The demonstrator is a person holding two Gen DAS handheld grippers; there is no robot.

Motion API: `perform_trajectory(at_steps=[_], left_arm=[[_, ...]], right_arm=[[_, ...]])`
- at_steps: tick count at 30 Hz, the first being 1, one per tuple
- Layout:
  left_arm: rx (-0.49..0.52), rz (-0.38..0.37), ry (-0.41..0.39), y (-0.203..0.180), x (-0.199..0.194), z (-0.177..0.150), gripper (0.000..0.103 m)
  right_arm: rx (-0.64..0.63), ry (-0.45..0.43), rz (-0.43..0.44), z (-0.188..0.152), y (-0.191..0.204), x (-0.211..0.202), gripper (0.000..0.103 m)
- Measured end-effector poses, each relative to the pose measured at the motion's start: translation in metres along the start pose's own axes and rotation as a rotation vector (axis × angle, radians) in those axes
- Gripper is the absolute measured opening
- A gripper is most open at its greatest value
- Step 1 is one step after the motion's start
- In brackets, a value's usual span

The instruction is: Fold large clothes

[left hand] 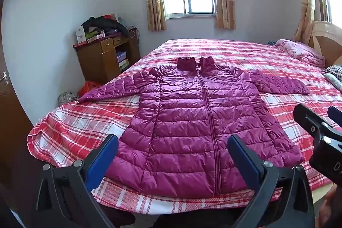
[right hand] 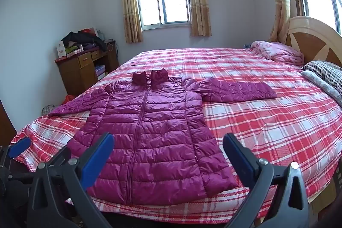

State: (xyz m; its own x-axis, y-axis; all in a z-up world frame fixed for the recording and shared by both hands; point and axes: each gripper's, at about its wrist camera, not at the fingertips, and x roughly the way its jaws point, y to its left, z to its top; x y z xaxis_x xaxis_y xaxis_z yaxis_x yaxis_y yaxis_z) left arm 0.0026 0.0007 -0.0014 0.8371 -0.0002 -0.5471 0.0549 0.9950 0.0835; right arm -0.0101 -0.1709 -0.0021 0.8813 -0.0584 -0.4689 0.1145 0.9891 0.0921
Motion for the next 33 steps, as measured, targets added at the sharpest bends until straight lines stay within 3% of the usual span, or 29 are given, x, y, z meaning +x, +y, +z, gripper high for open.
perform_trajectory(at_steps=[6, 7, 33], left_arm=[[-0.027, 0.020, 0.017, 0.0041, 0.0075, 0.0021, 0.102], [-0.001, -0.040, 0.005, 0.0009, 0.0006, -0.0010, 0.102], [-0.016, -0.029, 0.032, 0.0053, 0.0051, -0.0048, 0.102]], right_arm=[[-0.003, 0.000, -0.002, -0.0001, -0.0010, 0.0006, 0.103], [-0.002, 0.000, -0.001, -0.0001, -0.0012, 0.0010, 0.103], [-0.003, 0.013, 0.007, -0.0012, 0.0015, 0.0029, 0.103]])
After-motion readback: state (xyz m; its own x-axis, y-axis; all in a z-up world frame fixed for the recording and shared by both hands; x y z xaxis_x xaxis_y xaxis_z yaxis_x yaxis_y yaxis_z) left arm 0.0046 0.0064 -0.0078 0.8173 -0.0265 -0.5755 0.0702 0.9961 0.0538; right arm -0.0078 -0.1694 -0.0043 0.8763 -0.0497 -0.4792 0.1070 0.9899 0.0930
